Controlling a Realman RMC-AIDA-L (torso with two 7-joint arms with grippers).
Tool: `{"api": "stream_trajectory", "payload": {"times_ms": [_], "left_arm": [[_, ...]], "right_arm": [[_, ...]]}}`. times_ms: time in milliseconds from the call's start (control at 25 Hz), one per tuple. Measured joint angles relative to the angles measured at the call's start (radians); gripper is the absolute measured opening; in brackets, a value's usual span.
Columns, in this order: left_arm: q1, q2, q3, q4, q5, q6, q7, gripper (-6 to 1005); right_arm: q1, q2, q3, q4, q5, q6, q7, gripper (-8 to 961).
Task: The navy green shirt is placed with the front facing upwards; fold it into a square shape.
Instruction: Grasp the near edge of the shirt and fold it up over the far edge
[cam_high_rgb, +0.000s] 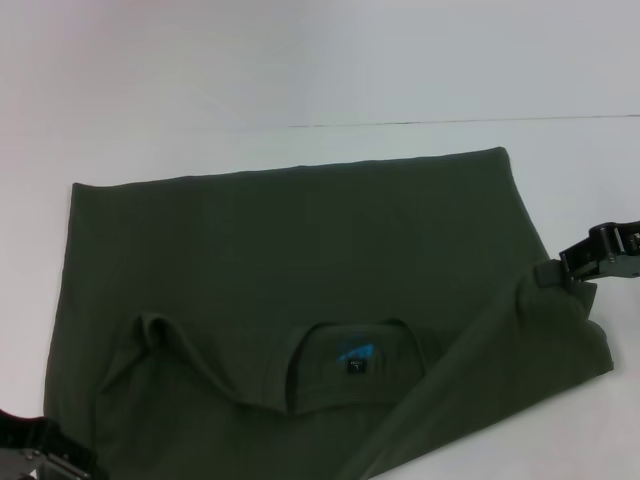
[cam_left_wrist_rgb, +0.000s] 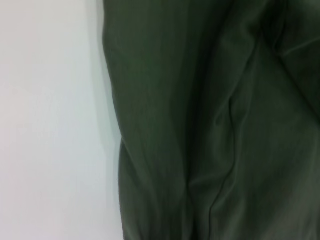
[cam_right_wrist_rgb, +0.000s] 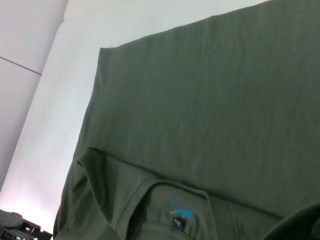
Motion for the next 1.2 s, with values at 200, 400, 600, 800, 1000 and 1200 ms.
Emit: {"api": "stream_trajectory", "payload": {"times_ms": [200, 400, 600, 800, 1000, 1200], "left_arm": [[0.002, -0.003, 0.005, -0.023, 0.000, -0.005, 0.004, 683], [0.006, -0.010, 0.029, -0.025, -0.001, -0.028, 0.001, 683], [0.005, -0.012, 0.038, -0.043, -0.002, -0.040, 0.002, 683], [-0.005, -0.011, 0.024, -0.070, -0.020, -0.038, 0.011, 684], [-0.012, -0.009, 0.023, -0.081, -0.027, -0.031, 0.015, 684], [-0.020, -0.005, 0.035, -0.097, -0.005, -0.039, 0.022, 674]], "right_arm": [[0.003, 0.000, -0.001, 0.000, 0.000, 0.000, 0.000, 19], [0.006, 0.000, -0.001, 0.000, 0.000, -0.005, -0.001, 19], [0.008, 0.000, -0.001, 0.000, -0.001, -0.006, -0.003, 19], [0.008, 0.000, -0.002, 0.000, -0.002, -0.006, -0.003, 20], [0.008, 0.000, -0.010, 0.000, -0.002, -0.006, -0.003, 20], [0.010, 0.000, -0.012, 0.000, -0.001, -0.006, -0.002, 19]]}}
